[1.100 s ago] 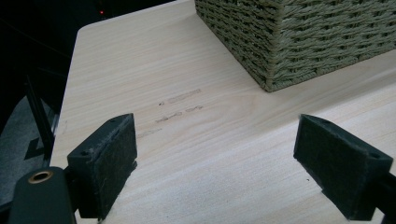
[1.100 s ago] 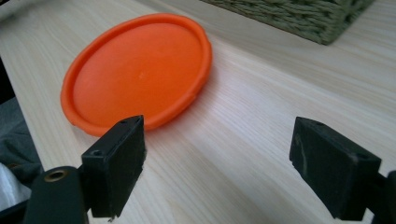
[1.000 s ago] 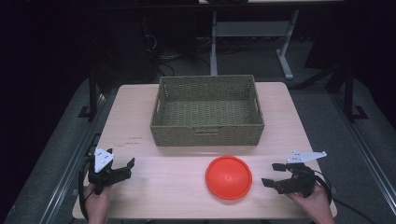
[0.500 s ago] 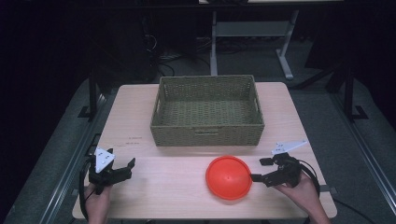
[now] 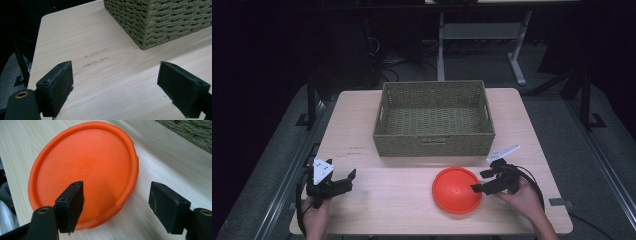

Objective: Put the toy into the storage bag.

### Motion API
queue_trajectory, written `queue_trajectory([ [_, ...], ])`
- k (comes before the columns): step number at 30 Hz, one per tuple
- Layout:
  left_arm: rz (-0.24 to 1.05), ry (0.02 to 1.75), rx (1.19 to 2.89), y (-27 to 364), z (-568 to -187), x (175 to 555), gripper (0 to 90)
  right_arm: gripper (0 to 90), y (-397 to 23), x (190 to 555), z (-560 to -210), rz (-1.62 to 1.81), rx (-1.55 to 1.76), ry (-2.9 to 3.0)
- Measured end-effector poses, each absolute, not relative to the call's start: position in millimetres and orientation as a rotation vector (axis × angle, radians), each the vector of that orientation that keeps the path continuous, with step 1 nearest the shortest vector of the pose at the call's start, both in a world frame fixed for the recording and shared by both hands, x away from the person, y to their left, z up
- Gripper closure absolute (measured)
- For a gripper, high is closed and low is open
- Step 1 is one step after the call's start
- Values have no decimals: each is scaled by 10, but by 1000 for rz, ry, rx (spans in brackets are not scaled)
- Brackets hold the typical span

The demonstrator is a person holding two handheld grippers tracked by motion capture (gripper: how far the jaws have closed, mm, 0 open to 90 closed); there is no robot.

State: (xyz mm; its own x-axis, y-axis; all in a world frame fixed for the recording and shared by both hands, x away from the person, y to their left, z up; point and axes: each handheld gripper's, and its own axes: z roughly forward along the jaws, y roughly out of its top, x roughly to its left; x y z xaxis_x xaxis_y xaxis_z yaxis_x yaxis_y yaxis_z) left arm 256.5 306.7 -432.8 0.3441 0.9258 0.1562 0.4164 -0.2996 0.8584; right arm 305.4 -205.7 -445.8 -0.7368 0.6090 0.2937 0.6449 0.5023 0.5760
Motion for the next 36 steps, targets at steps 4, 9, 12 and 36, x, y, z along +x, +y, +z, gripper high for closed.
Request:
queue_trajectory([
  [4, 876, 1183, 1864, 3070, -4330, 2566, 128, 312, -2049, 3098, -4489, -1041, -1141, -2652],
  [9, 874, 1184, 1864, 3072, -4332, 2572, 128, 343, -2028, 3152, -4537, -1017, -1136, -2621],
  [12, 878, 1183, 1866, 3080, -4327, 2565, 128, 376, -2003, 3163, -4552, -1004, -1130, -2612],
  [36, 883, 1188, 1867, 3081, -4326, 2569, 128, 752, -2040, 3163, -4456, -1036, -1148, -2628],
])
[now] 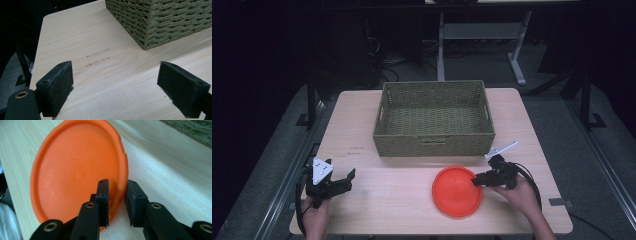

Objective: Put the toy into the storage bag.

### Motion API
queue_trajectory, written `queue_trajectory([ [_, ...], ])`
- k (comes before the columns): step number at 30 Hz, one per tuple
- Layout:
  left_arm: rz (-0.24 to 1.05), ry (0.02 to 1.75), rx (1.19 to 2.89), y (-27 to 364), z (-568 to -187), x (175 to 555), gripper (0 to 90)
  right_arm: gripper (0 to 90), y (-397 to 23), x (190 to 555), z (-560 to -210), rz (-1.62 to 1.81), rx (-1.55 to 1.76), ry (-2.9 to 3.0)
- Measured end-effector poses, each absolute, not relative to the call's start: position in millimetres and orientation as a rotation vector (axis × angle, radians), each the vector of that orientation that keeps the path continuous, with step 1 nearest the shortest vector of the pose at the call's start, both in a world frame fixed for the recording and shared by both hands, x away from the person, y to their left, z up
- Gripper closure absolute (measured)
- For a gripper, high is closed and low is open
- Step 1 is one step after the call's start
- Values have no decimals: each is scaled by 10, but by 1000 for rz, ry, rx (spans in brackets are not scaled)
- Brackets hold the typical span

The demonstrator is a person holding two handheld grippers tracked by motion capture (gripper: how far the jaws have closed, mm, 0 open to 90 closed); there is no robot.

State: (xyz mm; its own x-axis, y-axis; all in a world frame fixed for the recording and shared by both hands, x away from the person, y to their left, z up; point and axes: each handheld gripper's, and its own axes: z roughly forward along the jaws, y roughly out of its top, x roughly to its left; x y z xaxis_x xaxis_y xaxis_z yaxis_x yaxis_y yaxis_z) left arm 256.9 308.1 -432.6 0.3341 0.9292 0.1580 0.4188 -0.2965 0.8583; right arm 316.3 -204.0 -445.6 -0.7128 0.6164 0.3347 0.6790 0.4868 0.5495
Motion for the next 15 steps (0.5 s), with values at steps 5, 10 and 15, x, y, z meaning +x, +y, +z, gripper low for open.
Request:
queue_trajectory([
  [5, 882, 1192, 1866, 3085, -4324, 2568, 128, 809, -1998, 3137, -4286, -1082, -1112, -2625],
  [10, 883, 1190, 1866, 3084, -4327, 2569, 128, 816, -1902, 3104, -4135, -1112, -1083, -2647],
  [15, 882, 1189, 1866, 3081, -4327, 2572, 128, 817, -1842, 3078, -3999, -1094, -1081, -2655],
])
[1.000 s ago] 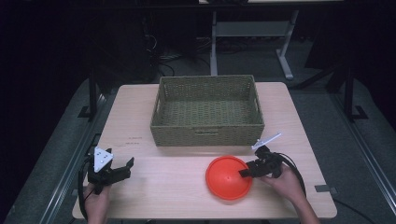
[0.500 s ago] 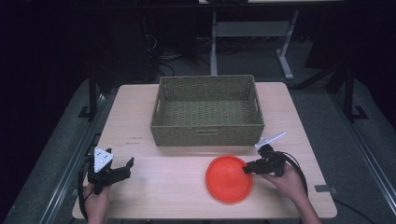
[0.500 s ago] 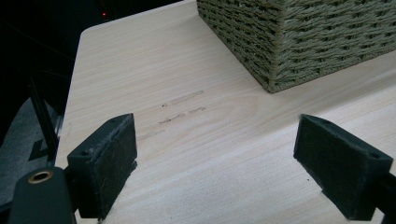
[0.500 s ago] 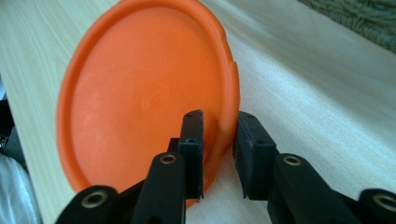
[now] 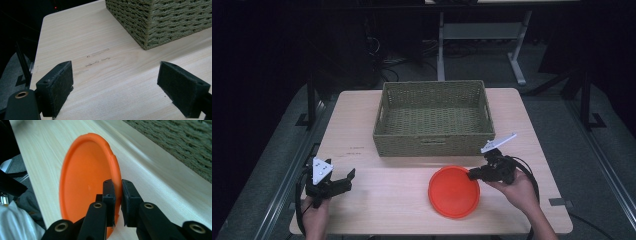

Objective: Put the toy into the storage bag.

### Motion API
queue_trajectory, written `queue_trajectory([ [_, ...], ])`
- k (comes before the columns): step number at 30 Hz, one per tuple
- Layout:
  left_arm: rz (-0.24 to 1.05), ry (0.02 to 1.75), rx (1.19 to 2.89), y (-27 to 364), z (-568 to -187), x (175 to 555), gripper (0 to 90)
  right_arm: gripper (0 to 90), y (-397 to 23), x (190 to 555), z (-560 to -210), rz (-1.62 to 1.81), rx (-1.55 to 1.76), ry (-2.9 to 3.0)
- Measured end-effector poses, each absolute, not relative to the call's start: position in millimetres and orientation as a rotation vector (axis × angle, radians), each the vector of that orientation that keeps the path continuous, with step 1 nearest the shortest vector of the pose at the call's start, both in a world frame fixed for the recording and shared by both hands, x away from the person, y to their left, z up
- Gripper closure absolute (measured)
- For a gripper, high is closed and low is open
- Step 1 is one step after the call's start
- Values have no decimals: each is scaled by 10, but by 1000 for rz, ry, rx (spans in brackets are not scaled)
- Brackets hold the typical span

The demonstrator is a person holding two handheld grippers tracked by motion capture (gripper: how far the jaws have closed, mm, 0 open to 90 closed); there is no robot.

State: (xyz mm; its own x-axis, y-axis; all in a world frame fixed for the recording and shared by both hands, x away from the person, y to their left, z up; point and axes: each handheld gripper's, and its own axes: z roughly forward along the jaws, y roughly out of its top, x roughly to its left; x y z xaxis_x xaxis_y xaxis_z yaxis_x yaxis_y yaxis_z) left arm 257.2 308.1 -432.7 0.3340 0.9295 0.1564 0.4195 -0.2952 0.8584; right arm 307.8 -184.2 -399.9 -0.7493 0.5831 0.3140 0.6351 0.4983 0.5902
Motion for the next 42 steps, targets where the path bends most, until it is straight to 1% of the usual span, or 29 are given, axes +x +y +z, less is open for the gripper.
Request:
queue_trajectory([
  [17, 890, 1186, 1864, 3078, -4321, 2558, 128, 819, -1862, 2946, -3480, -1170, -1072, -2727],
  [42, 891, 1192, 1869, 3084, -4316, 2558, 128, 818, -1889, 3012, -2951, -1229, -1037, -2789],
])
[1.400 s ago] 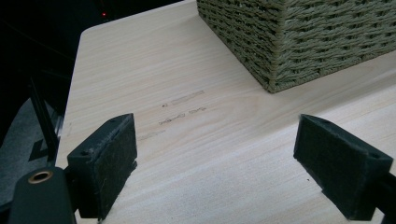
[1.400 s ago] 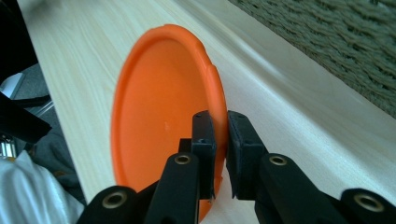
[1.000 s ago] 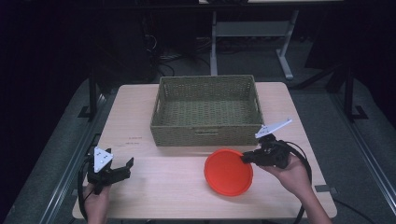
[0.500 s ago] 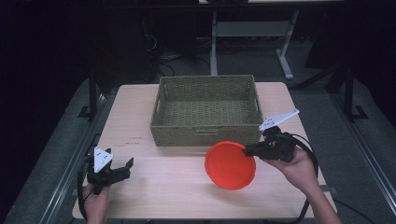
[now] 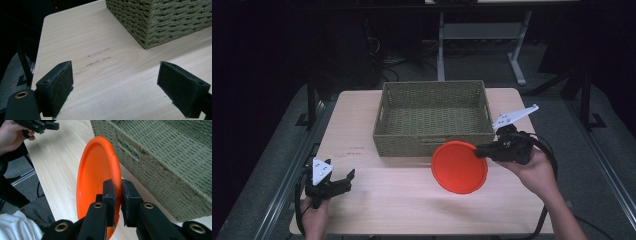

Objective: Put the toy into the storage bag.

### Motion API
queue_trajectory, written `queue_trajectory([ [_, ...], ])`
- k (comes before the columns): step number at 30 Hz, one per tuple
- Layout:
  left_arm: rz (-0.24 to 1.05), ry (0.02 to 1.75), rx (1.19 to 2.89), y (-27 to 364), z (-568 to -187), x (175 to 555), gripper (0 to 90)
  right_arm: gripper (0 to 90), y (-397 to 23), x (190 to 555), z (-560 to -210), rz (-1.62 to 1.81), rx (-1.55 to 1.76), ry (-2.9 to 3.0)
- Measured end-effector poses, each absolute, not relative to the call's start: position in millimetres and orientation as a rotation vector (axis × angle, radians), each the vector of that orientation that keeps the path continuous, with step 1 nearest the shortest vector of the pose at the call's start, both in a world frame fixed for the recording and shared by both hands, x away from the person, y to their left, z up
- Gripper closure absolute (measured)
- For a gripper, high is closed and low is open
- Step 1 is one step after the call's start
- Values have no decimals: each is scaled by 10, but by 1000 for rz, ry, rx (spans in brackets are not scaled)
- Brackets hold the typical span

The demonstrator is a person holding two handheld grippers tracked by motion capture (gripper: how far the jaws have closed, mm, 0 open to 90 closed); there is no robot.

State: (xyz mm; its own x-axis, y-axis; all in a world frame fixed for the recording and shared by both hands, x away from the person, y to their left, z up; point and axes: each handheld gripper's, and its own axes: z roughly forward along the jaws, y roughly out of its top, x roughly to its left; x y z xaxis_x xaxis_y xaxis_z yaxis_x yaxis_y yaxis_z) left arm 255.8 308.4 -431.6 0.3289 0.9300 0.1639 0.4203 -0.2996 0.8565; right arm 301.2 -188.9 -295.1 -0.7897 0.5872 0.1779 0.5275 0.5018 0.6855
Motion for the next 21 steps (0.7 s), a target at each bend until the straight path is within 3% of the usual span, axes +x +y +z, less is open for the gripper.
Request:
queue_trajectory([
  [21, 888, 1193, 1873, 3085, -4320, 2559, 128, 818, -1832, 3130, -2551, 1146, 964, 2639],
])
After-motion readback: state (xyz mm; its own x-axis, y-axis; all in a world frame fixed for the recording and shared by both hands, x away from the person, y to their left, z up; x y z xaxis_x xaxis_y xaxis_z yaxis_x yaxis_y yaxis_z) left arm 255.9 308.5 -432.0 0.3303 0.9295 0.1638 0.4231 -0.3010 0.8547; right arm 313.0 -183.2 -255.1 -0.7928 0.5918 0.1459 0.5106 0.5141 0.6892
